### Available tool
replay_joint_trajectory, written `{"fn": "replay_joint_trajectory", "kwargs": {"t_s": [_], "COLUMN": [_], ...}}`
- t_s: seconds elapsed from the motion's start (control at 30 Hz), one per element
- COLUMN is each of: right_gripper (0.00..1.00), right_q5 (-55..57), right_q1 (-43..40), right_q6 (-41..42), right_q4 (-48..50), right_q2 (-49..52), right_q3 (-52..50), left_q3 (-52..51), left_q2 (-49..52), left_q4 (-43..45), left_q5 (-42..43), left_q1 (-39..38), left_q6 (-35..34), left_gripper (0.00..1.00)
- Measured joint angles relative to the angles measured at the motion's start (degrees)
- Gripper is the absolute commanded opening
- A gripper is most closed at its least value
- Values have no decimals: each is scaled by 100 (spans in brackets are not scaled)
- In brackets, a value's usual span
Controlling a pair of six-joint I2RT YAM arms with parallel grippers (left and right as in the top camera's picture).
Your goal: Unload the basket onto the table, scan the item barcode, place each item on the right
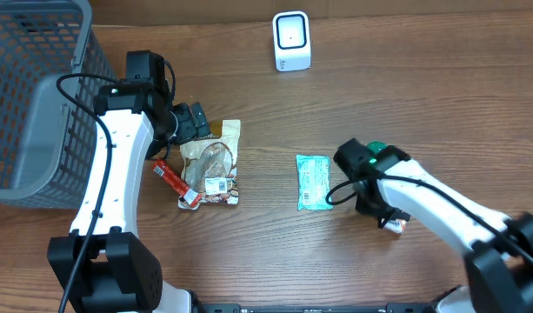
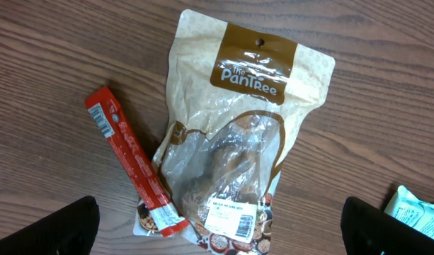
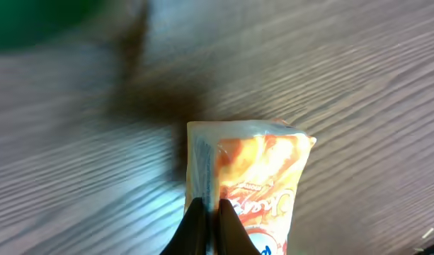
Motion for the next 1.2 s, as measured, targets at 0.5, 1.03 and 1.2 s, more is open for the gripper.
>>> {"fn": "replay_joint_trajectory", "kwargs": {"t_s": [0.5, 1.03, 1.2], "right_gripper": [4, 4, 4], "right_q5": [-2114, -3628, -3873], "right_q1": [0, 0, 0], "right_q6": [-479, -861, -879], "right_q4": [498, 1475, 1928], "right_q2": [-999, -999, -999], "right_q3": [459, 459, 459], "left_q3": [0, 0, 0], "left_q2": [0, 0, 0], "left_q4": [-4, -2, -7], "left_q5": [2, 2, 2], "left_q1": [0, 0, 0], "left_q6": [0, 0, 0], "left_gripper": [100, 100, 100]}}
